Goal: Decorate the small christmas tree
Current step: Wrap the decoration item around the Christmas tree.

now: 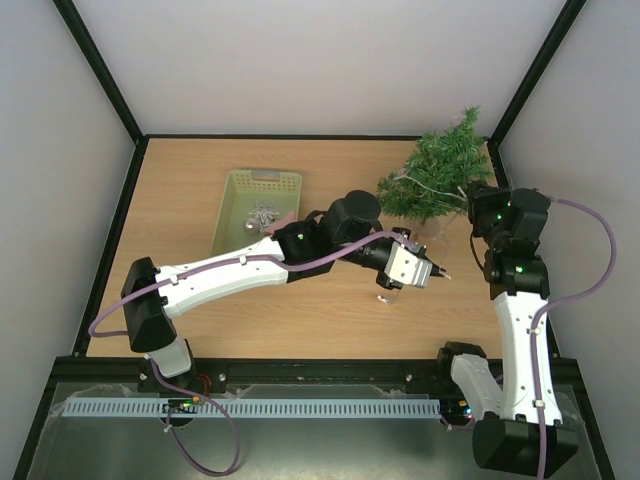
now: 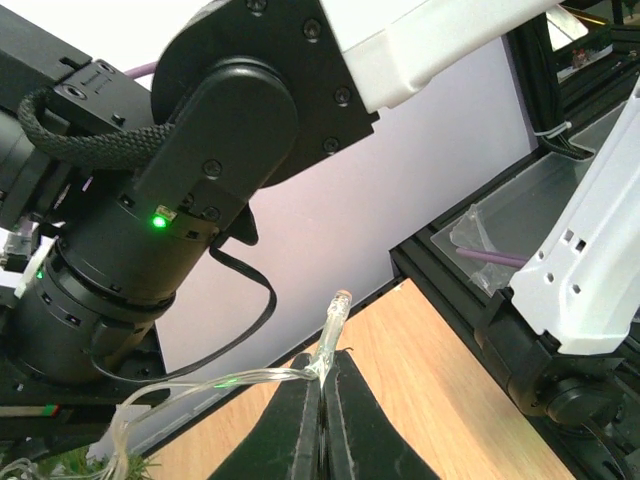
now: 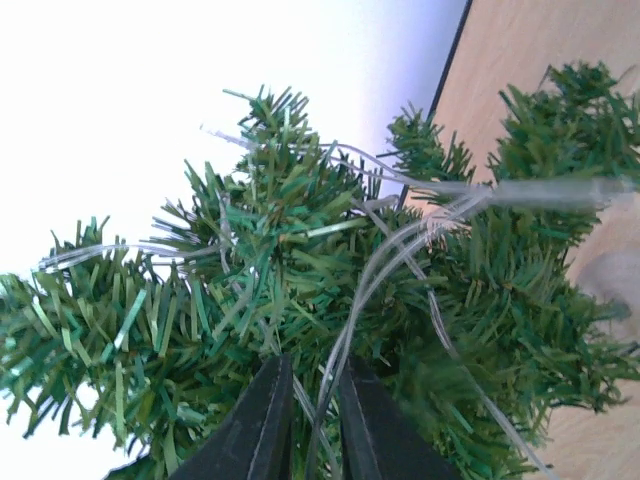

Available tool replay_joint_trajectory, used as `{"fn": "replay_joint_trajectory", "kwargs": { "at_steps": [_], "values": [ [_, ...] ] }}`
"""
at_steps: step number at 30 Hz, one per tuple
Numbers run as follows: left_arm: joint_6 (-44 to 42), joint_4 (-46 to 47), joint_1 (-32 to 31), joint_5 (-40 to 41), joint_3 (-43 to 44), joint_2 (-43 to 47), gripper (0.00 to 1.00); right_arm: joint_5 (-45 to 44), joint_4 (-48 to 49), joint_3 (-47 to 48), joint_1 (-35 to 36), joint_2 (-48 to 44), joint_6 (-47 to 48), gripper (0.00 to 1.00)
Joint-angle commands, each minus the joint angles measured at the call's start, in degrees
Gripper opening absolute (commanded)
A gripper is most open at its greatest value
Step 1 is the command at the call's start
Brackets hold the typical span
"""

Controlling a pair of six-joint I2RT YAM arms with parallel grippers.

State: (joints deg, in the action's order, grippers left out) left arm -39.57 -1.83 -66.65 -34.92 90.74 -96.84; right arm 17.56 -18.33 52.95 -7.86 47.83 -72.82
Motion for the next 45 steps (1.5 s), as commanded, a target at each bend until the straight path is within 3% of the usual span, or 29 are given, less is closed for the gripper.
{"fn": "replay_joint_trajectory", "kwargs": {
  "at_steps": [1, 5, 14, 29, 35, 45],
  "values": [
    [-1.3, -2.3, -0.8, 0.0, 1.4, -0.4, 0.02, -4.6, 1.0, 0.9, -0.1, -1.0, 2.5, 0.08],
    [-1.5, -2.7, -0.8, 0.8, 1.3, -0.5, 0.02, -8.1, -1.1, 1.6, -0.1, -2.0, 4.2, 0.02],
    [1.8, 0.8, -0.8, 3.5, -0.3, -3.4, 0.02, -18.2, -2.2, 2.9, -0.1, -2.8, 11.6, 0.02],
    [5.6, 5.3, -0.8, 8.5, 1.4, -9.2, 0.02, -29.3, 18.1, -8.5, -0.1, -3.2, 31.5, 0.02],
    [6.9, 5.9, -0.8, 9.2, 2.5, -11.7, 0.03, -31.7, 18.6, -11.4, -0.1, -1.9, 32.0, 0.02],
    [8.0, 9.1, -0.1, 10.1, -3.2, -10.1, 0.02, -31.1, 18.5, -16.6, -0.2, -2.7, 31.3, 0.02]
  ]
}}
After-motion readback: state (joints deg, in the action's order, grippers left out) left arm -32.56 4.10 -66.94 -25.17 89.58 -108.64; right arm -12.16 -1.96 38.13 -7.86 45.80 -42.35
